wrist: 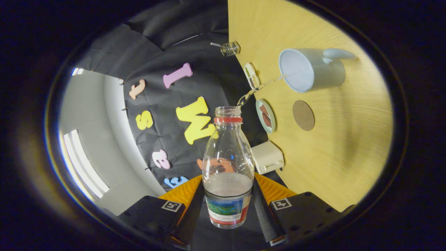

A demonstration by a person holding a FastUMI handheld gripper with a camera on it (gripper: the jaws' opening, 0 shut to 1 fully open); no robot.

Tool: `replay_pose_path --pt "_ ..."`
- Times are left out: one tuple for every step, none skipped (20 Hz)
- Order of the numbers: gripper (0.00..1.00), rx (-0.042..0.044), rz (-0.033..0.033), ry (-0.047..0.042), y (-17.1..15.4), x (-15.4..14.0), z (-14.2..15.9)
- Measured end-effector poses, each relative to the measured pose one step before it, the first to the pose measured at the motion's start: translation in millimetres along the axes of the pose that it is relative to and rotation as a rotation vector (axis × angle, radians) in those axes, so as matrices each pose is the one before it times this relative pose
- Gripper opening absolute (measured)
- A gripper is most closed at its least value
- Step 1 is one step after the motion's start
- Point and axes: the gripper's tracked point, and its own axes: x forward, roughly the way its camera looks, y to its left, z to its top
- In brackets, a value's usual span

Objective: Take the bottle from table, then pour the juice into the cup, finally place the bottle on the coaster

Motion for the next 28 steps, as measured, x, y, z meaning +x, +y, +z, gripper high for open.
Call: replay_pose_path --pt "0.78 0.00662 0.00096 0.00265 1.84 0.10 -0.95" --pt "0.78 0.00665 0.00202 -0.00086 1.16 1.67 0.80" --pt "0.78 0.00619 0.00152 0.00245 2.20 0.65 0.02" --pt "0.78 0.00752 0.00771 0.00042 2.06 0.50 -0.51" --pt "0.78 0.01113 0.00989 -0.00069 2.83 -0.54 -0.46" --pt "0.78 0.00768 0.00427 0.00230 1.81 -0.12 -0.25" --pt "0.78 0.00449 0.00580 -0.00159 2.34 0.60 0.47" --pt "0.78 0.00747 0.00130 -0.00691 0.26 0.09 1.74" --pt "0.78 0.00898 -0.00132 -0.00343 -1.83 -0.93 0.89" --pt "0.78 0.01116 0.00198 -0.00247 -0.32 -1.25 0.66" --pt "0.78 0.01092 0.00286 0.00058 1.69 1.02 1.59" --pt "0.78 0.00811 0.00143 0.00128 -0.35 1.17 -0.02" --pt "0.78 0.00638 0.00044 0.00130 0.06 1.99 1.83" --pt "0.78 0.00836 0.00260 0.00335 0.11 0.35 0.83" --pt "0.78 0.00967 0.00221 -0.00107 1.52 0.34 0.72" --pt "0.78 0.01041 0.00375 -0.00227 1.40 0.82 1.31" --pt "0.78 0.00918 -0.00101 -0.00611 1.22 -0.75 3.65" --pt "0.78 0.01104 -0.00111 -0.00911 -0.53 -0.50 2.91" --pt "0.78 0.01203 0.00048 -0.00068 1.55 0.87 1.39" --pt "0.78 0.01009 0.00172 -0.00095 -0.03 0.09 1.18" --pt "0.78 0.00812 -0.00048 0.00117 1.31 2.17 1.88" --pt "0.78 0.00982 -0.00331 0.00183 -0.51 -0.65 1.66" --pt "0.78 0.01332 0.00176 -0.00338 2.56 1.63 2.54" --pt "0.78 0.01116 0.00248 -0.00935 2.07 0.46 4.45" --pt "0.78 0.00823 0.00033 -0.00283 1.90 0.80 3.06" --pt "0.78 0.01077 0.00131 -0.00179 -0.01 -0.35 2.00" --pt "0.78 0.01630 0.00321 0.00019 1.97 1.37 0.78" --pt "0.78 0.01598 -0.00025 0.00465 0.26 -1.02 -0.09"
